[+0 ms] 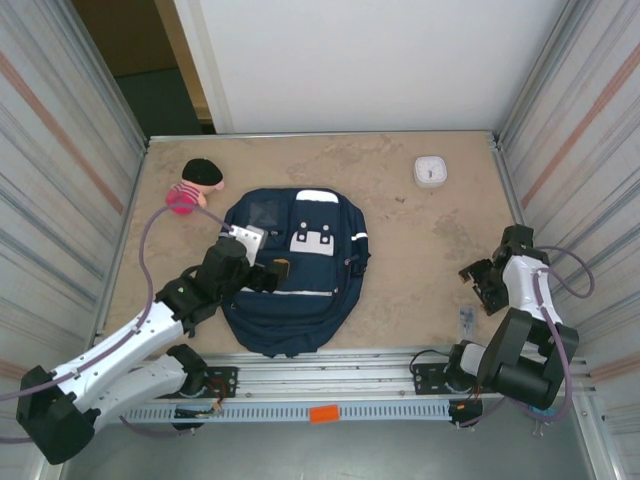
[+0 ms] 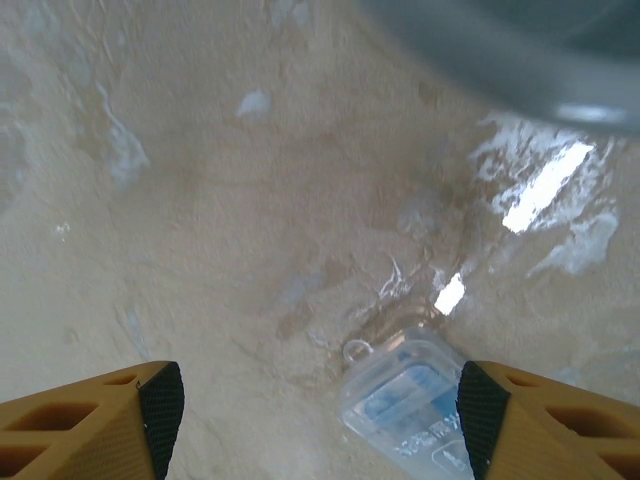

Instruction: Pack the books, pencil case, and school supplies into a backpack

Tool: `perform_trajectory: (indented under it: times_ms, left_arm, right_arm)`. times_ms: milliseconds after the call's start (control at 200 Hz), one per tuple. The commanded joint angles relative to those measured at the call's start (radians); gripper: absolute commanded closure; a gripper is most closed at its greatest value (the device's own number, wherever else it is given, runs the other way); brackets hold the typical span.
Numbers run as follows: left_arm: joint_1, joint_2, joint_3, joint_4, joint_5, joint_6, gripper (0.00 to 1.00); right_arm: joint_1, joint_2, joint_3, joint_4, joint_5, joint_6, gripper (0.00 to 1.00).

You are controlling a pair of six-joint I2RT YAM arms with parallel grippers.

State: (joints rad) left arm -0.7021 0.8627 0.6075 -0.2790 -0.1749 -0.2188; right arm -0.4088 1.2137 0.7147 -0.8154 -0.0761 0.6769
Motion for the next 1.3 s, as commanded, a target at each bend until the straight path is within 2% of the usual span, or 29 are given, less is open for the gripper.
perform_trajectory:
  times_ms: [0,165,411,571,646,742,862,1032,1132,1193,1293]
  left_arm:
    - [0.010,-0.014,-0.023,0.048,0.014,-0.028,0.01]
    - [0.043,-0.007,-0.034,0.069,0.055,-0.027,0.01]
    - [0.088,-0.002,-0.057,0.097,0.115,-0.013,0.01]
    - [0.093,0.019,-0.058,0.112,0.147,-0.013,0.01]
    - [0.094,0.034,-0.060,0.127,0.209,0.004,0.01]
    - [0.092,0.060,-0.063,0.158,0.342,0.060,0.04]
    - [0.045,0.111,-0.030,0.118,0.437,0.235,0.08]
    - [-0.098,0.168,0.016,0.022,0.353,0.493,0.11]
    - [-0.172,0.186,0.016,-0.010,0.241,0.648,0.12]
    - [-0.195,0.197,0.017,-0.018,0.194,0.702,0.11]
    - [-0.198,0.222,0.020,-0.017,0.195,0.729,0.09]
  right_arm:
    - [-0.021,0.025,-0.011,0.027,-0.001,0.039,0.27]
    - [0.007,0.035,-0.068,0.057,-0.072,0.105,0.27]
    - [0.127,0.035,-0.115,0.091,-0.062,0.199,0.27]
    - [0.247,0.035,-0.083,0.130,-0.060,0.261,0.28]
    - [0.305,0.043,-0.025,0.097,-0.027,0.253,0.28]
    - [0.372,0.026,0.049,0.049,0.016,0.219,0.28]
    - [0.463,-0.021,0.095,0.061,0.017,0.159,0.29]
    - [0.567,-0.079,0.081,0.162,-0.039,0.101,0.31]
    - [0.604,-0.102,0.046,0.244,-0.067,0.093,0.32]
    - [0.623,-0.109,0.026,0.296,-0.088,0.088,0.33]
    - [0.656,-0.105,0.006,0.356,-0.113,0.085,0.33]
